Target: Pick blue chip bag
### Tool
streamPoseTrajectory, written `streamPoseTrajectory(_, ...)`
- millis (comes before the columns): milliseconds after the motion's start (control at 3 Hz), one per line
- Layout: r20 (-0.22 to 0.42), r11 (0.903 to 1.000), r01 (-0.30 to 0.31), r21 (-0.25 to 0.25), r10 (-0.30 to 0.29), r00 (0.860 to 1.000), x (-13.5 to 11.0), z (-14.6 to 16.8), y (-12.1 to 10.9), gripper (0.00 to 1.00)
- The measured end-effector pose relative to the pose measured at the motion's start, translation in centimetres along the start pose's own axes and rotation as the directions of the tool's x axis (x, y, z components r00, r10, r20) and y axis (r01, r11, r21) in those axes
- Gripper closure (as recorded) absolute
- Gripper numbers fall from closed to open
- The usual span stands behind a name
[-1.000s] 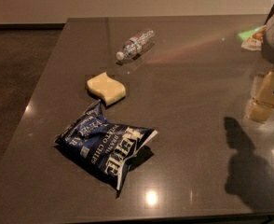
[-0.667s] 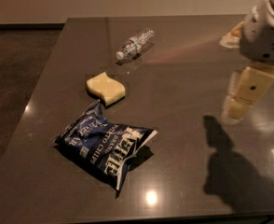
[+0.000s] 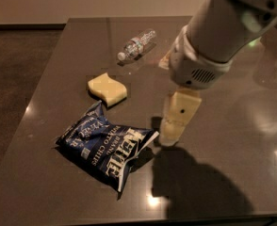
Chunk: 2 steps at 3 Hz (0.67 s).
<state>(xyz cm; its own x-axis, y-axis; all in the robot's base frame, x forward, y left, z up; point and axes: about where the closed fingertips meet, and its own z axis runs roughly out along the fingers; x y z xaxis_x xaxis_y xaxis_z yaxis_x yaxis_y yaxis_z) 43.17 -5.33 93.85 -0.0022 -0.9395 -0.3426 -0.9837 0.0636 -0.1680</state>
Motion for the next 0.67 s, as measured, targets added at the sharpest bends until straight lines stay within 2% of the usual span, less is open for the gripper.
streamPoseTrajectory(333,0.010,0.9977,0.040,-0.054,-0.039,0.999,-2.0,3.1,2.0,0.00)
streamPoseTrajectory(667,0.003,0.9894,0.090,-0.114,-0.090,0.996,-3.6,7.1,4.3,0.00)
